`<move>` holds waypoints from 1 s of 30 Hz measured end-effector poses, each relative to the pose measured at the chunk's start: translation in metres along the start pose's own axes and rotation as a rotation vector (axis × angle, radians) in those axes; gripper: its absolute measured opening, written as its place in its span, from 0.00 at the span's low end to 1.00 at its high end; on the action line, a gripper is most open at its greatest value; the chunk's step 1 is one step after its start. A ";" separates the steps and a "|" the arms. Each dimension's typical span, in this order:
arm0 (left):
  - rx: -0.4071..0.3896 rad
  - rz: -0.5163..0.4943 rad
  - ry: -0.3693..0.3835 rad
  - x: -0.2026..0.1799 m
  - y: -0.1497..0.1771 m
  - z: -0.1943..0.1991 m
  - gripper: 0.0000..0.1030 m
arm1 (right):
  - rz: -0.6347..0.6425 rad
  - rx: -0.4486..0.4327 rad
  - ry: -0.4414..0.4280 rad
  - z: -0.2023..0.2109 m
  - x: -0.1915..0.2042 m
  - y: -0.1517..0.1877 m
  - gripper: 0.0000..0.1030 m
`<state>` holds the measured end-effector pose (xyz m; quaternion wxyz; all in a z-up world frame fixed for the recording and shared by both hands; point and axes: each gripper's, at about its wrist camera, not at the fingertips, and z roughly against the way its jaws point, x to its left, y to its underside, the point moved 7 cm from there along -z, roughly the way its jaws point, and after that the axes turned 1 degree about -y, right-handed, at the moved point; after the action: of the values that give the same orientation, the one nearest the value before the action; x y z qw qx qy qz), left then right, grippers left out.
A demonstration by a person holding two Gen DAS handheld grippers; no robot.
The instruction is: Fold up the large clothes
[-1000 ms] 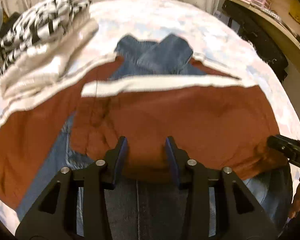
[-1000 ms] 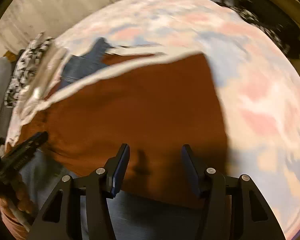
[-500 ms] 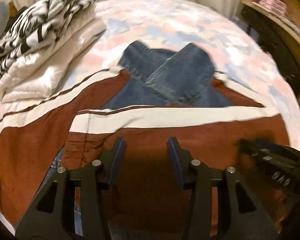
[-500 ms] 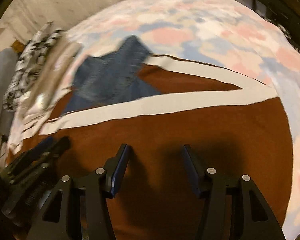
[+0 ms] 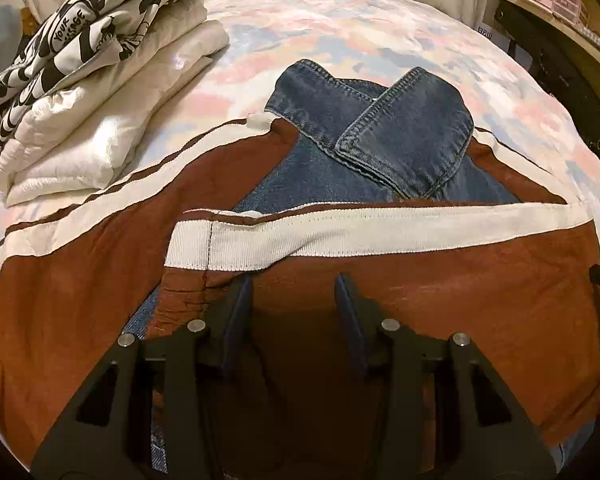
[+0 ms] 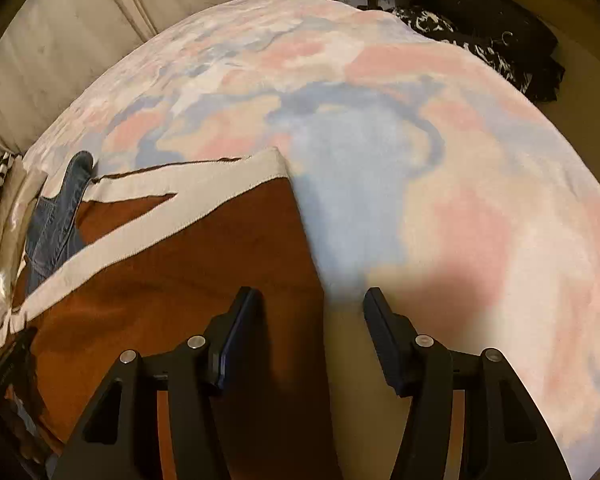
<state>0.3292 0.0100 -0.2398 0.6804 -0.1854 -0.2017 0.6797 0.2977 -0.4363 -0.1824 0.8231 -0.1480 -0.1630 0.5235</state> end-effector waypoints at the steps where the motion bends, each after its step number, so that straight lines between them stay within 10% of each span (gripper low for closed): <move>1: 0.003 0.002 -0.001 0.000 0.000 0.000 0.40 | 0.015 -0.007 0.018 0.007 0.005 0.000 0.55; 14: -0.014 0.069 0.046 -0.003 0.025 0.080 0.40 | -0.004 0.022 -0.111 0.037 0.008 0.070 0.57; 30: -0.138 0.087 0.089 0.025 0.104 0.233 0.42 | 0.064 -0.143 -0.321 0.211 0.052 0.155 0.58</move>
<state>0.1184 0.0308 -0.0958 0.6440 -0.2704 -0.2093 0.6844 0.1028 -0.3103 -0.0502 0.7568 -0.1257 -0.3243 0.5535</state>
